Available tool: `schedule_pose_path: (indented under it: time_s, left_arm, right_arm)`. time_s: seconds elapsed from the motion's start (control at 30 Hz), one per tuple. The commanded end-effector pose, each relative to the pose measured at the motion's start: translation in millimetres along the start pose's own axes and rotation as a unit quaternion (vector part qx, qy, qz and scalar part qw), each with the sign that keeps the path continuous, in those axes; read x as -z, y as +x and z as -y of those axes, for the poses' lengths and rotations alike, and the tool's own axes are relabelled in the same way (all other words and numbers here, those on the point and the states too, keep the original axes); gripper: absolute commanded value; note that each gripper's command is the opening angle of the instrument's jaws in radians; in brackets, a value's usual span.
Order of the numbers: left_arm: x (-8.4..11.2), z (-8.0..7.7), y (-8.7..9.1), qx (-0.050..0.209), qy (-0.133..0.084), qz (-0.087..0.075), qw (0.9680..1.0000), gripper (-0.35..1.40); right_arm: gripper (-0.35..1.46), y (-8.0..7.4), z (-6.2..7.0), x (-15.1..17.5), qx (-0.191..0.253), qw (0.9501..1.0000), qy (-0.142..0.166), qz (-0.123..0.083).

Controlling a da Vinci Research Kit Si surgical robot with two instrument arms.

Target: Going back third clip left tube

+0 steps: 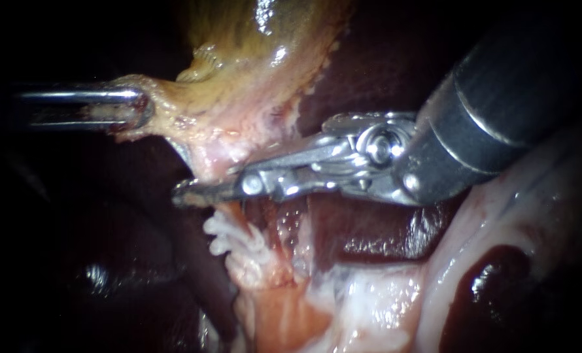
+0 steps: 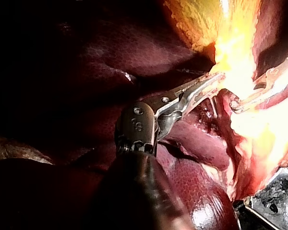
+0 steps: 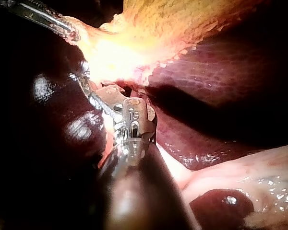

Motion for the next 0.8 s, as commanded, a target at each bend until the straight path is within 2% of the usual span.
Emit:
schedule_pose_path:
  time_s: [0.03,0.1,0.13,0.17,0.27,0.4,0.43,0.47,0.5,0.57,0.63,0.7,0.8]
  left_arm:
    - [0.0,0.0,0.0,0.0,0.0,0.0,1.0,-0.35]
    - [0.0,-0.1,0.0,0.0,0.0,0.0,1.0,-0.35]
    - [0.0,-0.1,0.0,0.0,0.0,0.0,1.0,-0.35]
    - [0.0,-0.1,0.0,0.0,0.0,0.0,1.0,-0.35]
    - [0.0,-0.1,0.0,0.0,0.0,0.0,1.0,-0.35]
    - [0.0,-0.1,0.0,0.0,0.0,0.0,1.0,-0.35]
    - [0.0,-0.1,0.0,0.0,0.0,0.0,1.0,-0.35]
    - [0.0,-0.1,0.0,0.0,0.0,0.0,1.0,-0.35]
    - [0.0,-0.1,0.0,0.0,0.001,0.0,1.0,-0.35]
    - [-0.1,-0.2,0.0,0.0,0.001,0.0,1.0,-0.35]
    - [-0.1,-0.2,0.0,0.0,0.001,-0.001,1.0,-0.35]
    - [-0.1,-0.2,0.0,0.0,0.001,-0.001,1.0,-0.35]
    - [-0.1,-0.2,0.0,0.0,0.001,0.0,1.0,-0.35]
  right_arm:
    - [-0.35,0.0,0.0,0.0,0.0,1.0,0.001,0.0]
    - [-0.35,-0.1,0.0,-0.1,0.0,1.0,0.007,0.0]
    - [-0.27,-0.2,-0.1,-0.1,0.0,0.9999,0.017,-0.003]
    - [-0.11,-0.2,-0.2,-0.2,-0.001,0.9996,0.025,-0.011]
    - [0.39,0.1,-1.0,-0.6,0.034,0.9976,0.042,-0.043]
    - [0.48,-0.5,-2.4,-1.4,0.08,0.9951,0.036,-0.045]
    - [0.48,-0.8,-2.8,-1.6,0.113,0.9919,0.035,-0.047]
    - [0.5,-1.2,-3.4,-1.7,0.158,0.9858,0.028,-0.049]
    - [0.5,-1.7,-3.8,-1.6,0.18,0.9822,0.023,-0.05]
    - [0.5,-3.1,-4.7,-0.5,0.22,0.974,0.023,-0.048]
    - [0.5,-4.2,-5.4,0.8,0.244,0.9683,0.022,-0.047]
    - [0.5,-5.3,-6.2,2.7,0.274,0.9604,0.021,-0.047]
    - [0.5,-7.1,-6.9,5.9,0.324,0.9448,0.016,-0.047]
